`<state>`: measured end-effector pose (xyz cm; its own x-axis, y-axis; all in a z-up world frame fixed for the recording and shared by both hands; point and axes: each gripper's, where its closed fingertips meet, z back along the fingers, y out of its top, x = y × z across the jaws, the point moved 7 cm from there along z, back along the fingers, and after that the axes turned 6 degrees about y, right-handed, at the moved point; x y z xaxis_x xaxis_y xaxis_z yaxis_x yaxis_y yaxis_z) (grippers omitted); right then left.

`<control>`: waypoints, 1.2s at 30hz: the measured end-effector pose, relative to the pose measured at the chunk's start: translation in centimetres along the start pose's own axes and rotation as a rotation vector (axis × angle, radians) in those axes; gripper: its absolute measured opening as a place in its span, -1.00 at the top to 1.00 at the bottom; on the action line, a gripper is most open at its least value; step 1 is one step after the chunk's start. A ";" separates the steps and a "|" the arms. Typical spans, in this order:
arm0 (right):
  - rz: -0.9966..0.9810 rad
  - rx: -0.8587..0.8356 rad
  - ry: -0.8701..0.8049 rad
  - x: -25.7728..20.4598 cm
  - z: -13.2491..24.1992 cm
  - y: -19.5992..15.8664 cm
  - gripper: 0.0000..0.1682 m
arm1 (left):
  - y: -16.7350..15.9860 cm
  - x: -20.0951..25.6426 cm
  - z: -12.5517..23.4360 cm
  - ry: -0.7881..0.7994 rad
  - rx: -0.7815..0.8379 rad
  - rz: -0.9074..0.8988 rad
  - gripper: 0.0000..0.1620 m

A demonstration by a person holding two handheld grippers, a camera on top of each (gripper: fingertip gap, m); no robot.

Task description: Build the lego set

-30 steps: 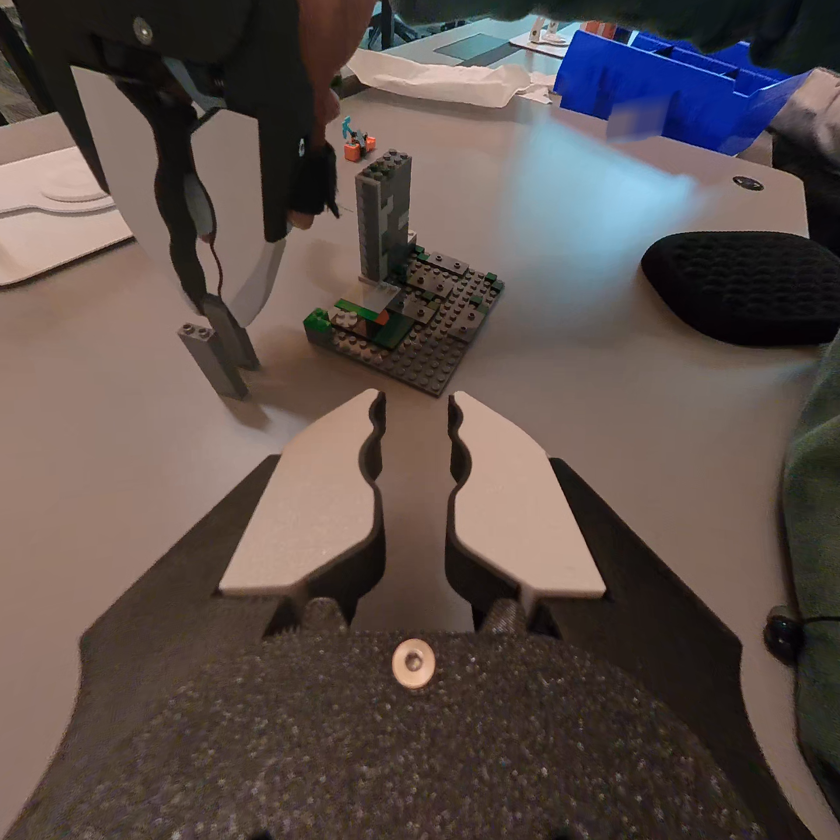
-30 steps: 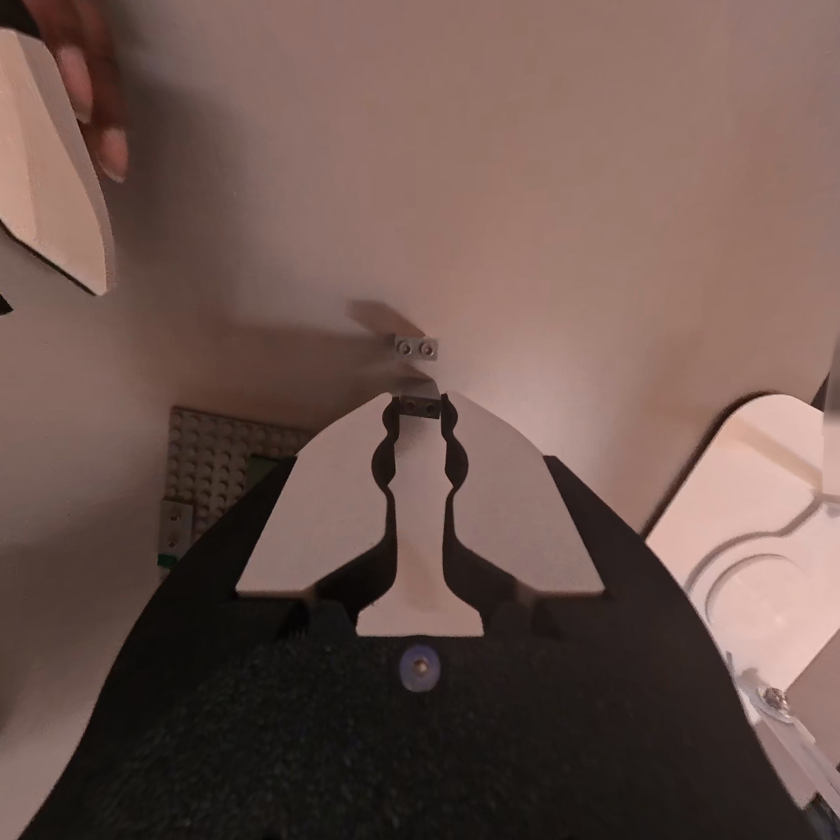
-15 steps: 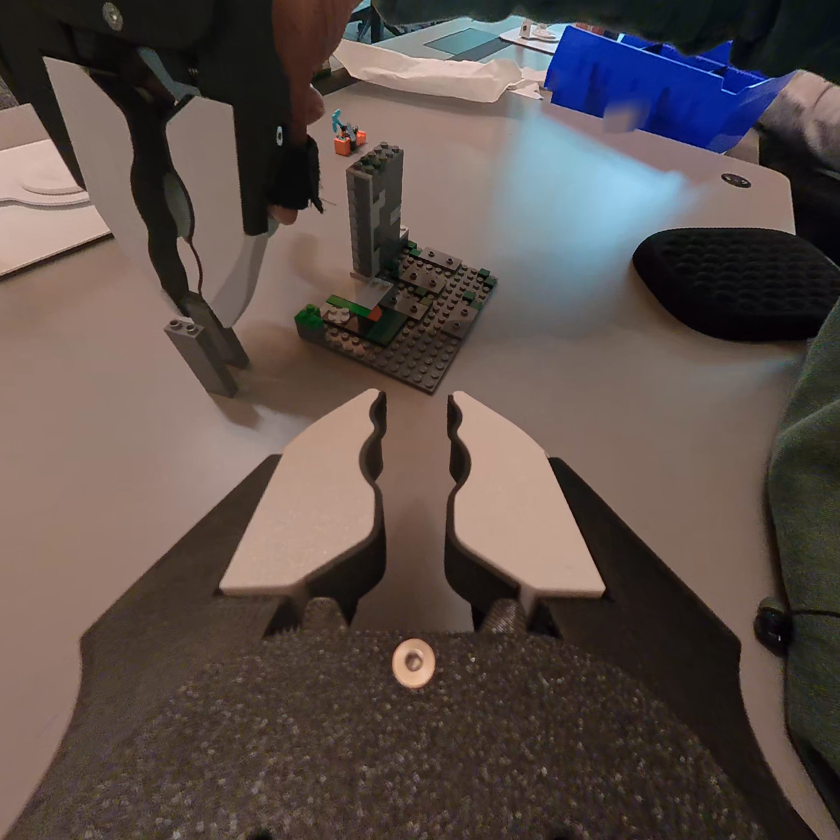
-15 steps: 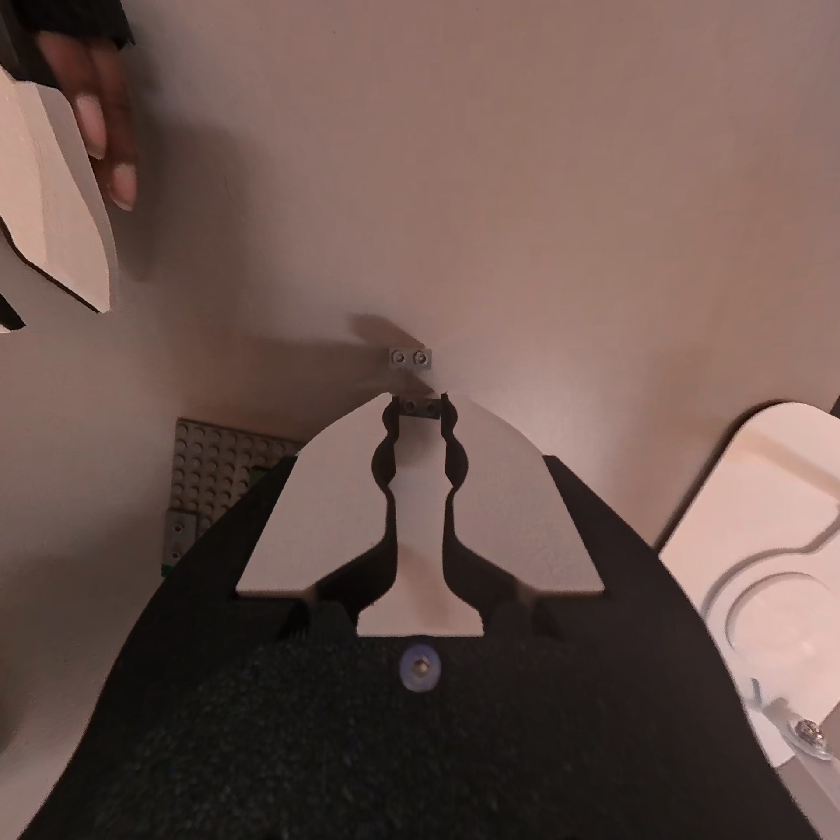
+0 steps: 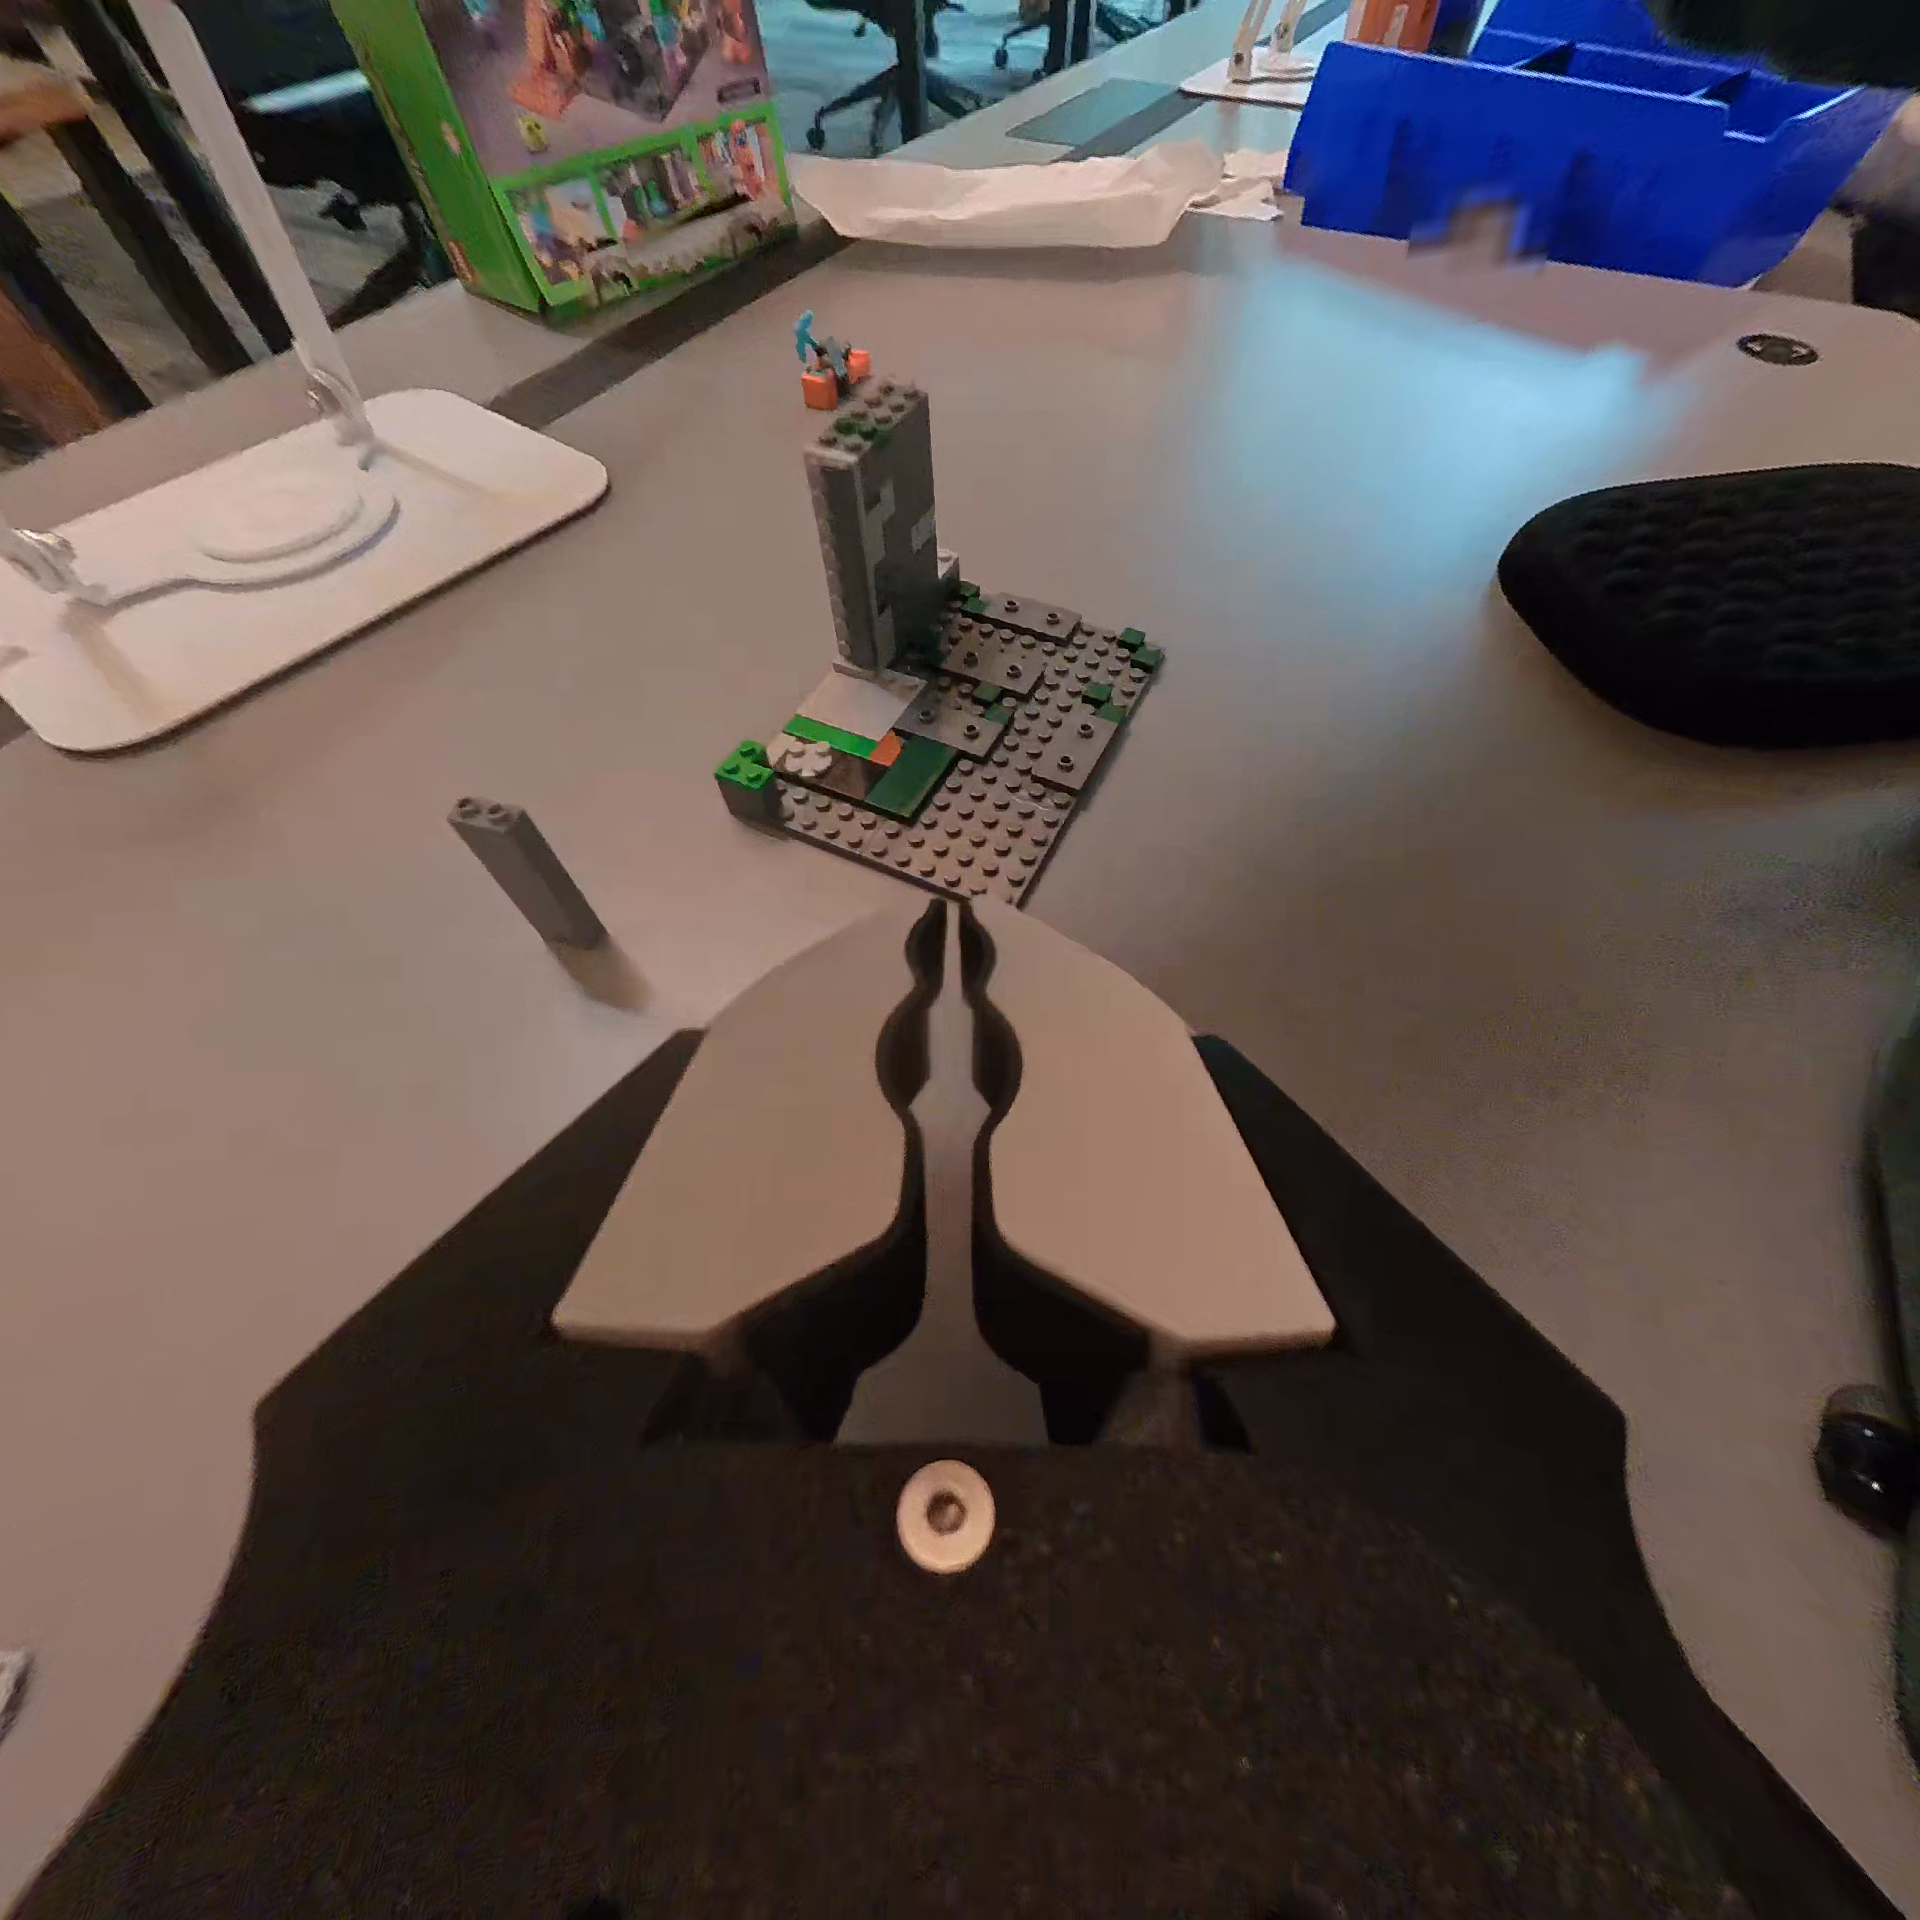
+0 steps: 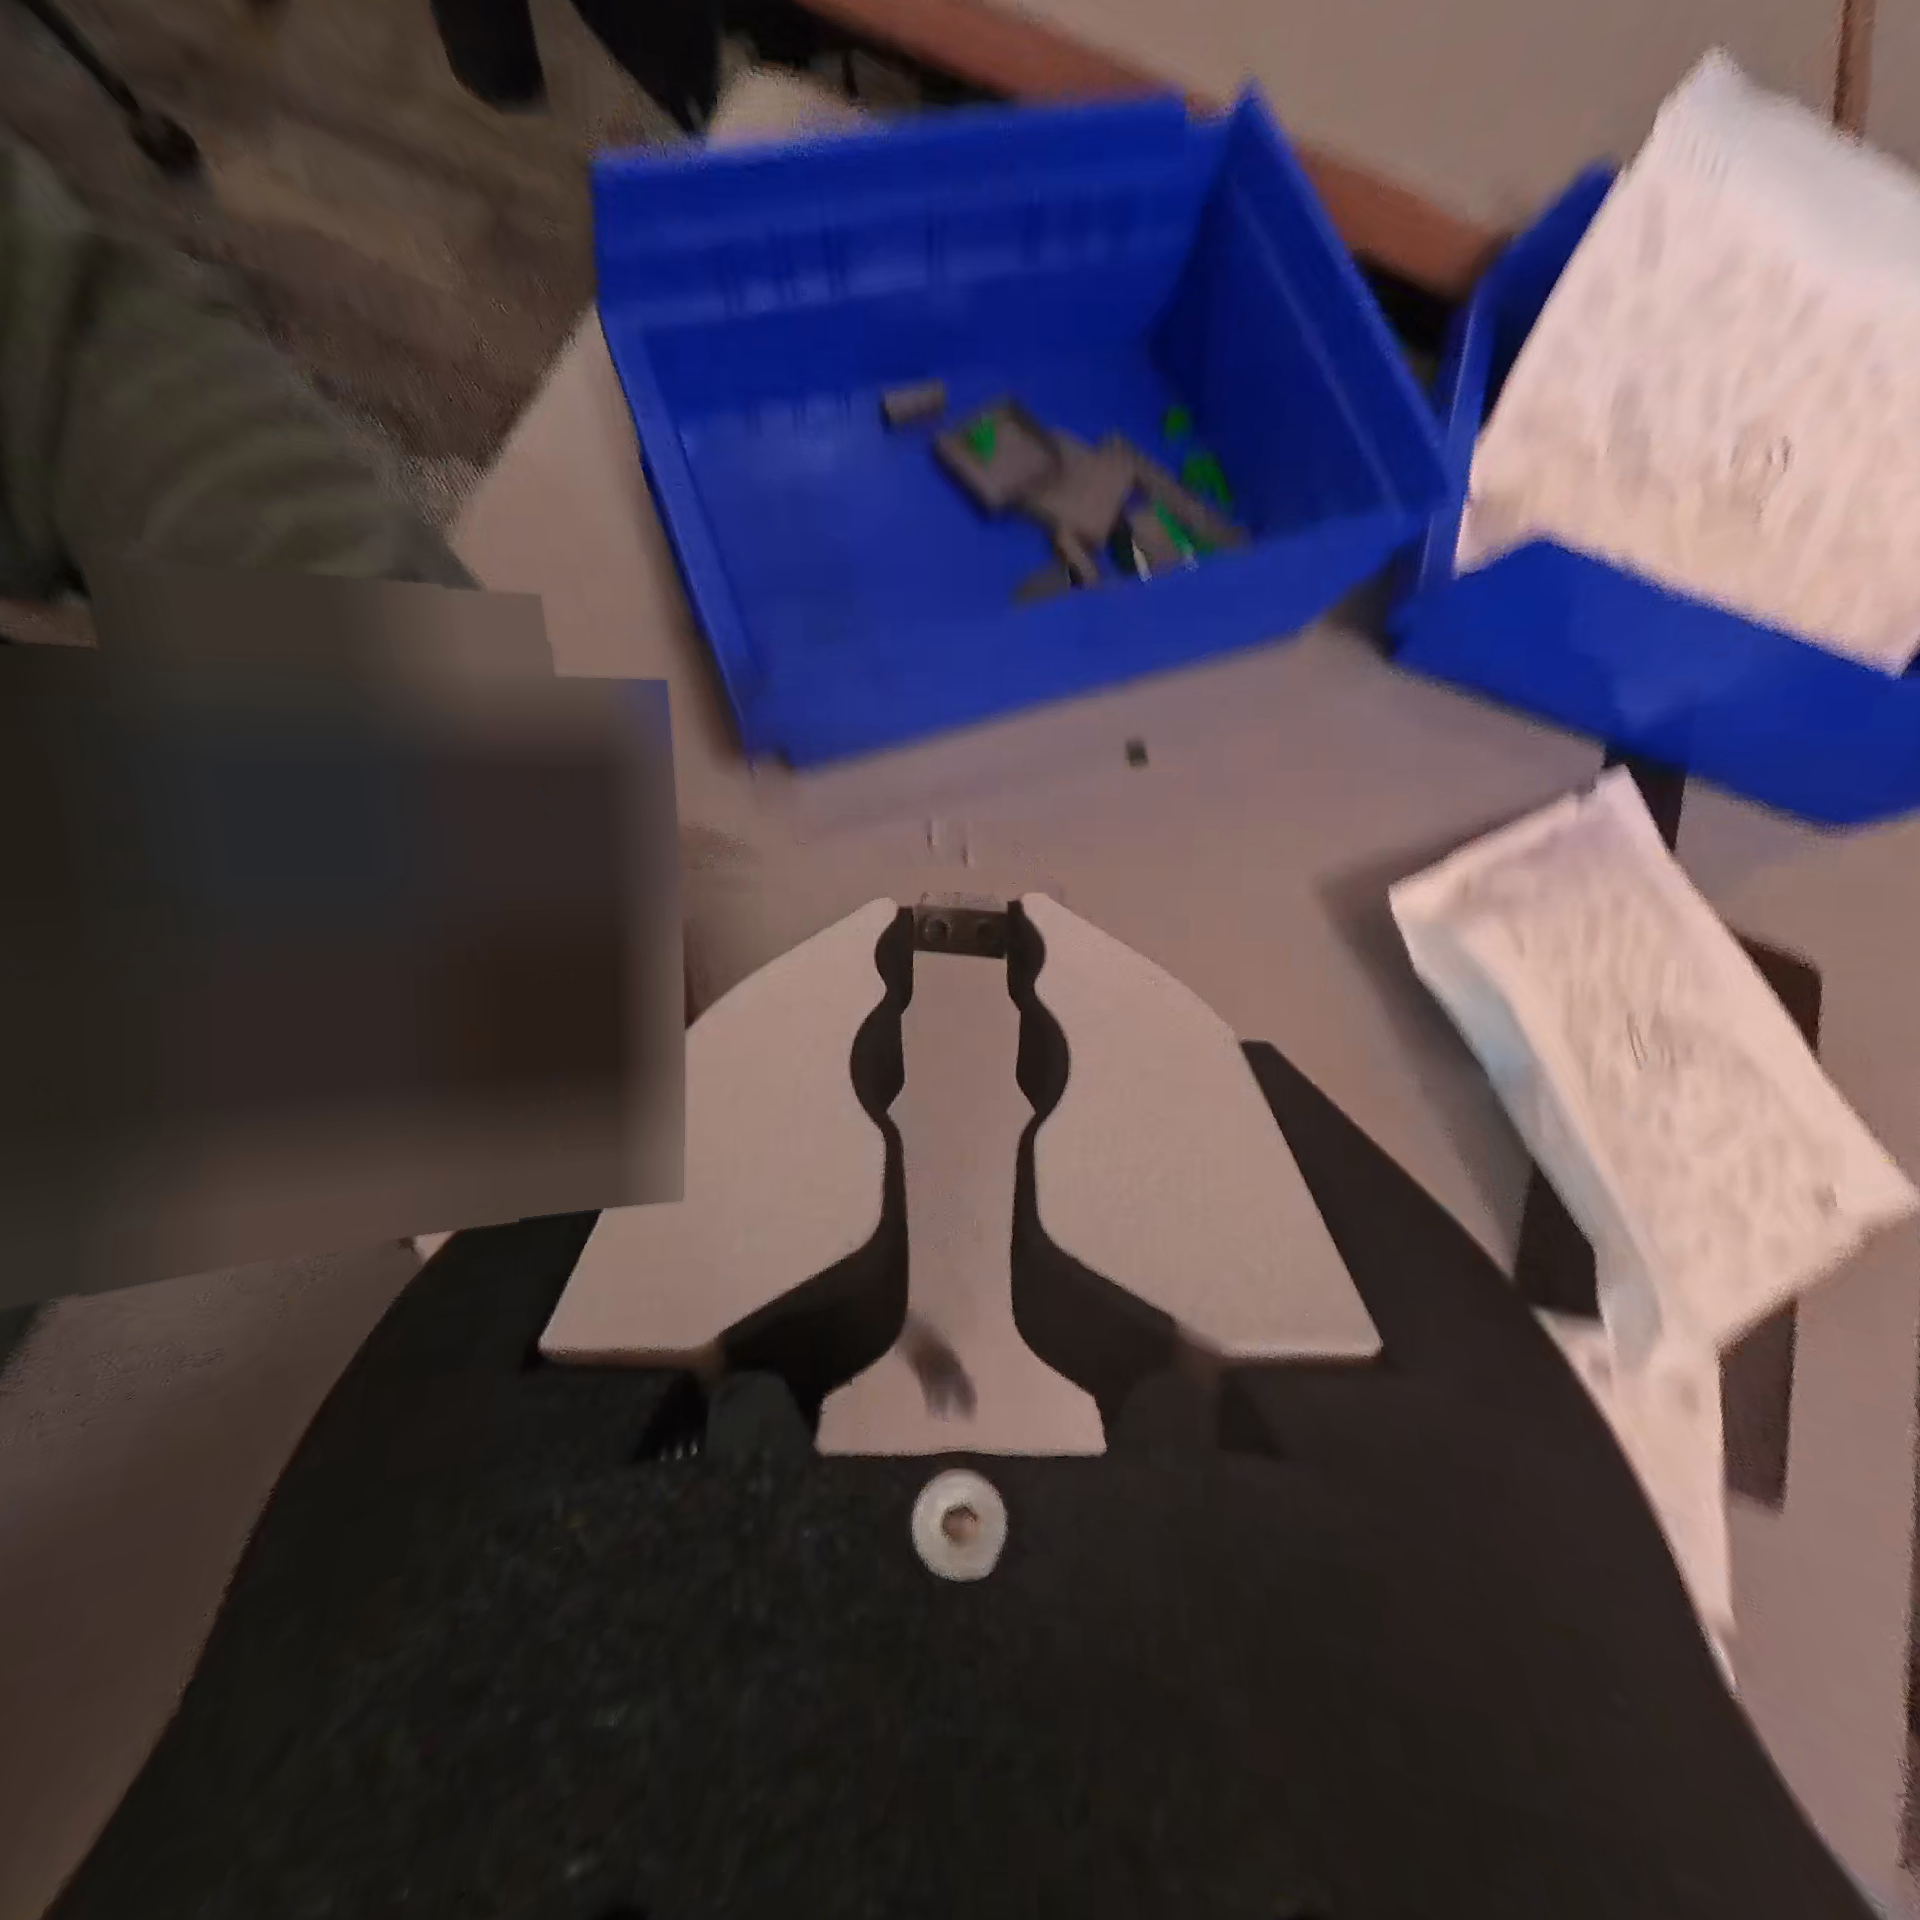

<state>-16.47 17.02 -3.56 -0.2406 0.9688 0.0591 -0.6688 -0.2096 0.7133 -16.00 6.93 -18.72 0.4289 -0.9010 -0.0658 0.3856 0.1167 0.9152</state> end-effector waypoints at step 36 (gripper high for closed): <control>-0.334 0.490 -0.497 -10.0 3.4 -8.6 1.00 | 2.2 -3.2 5.2 0.311 0.087 0.174 1.00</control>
<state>-5.93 9.62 -7.94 0.3403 0.9403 0.0106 -0.2353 0.0742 0.9691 -20.81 7.94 -14.39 0.7153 -0.6988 -0.0115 0.2197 0.2092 0.9529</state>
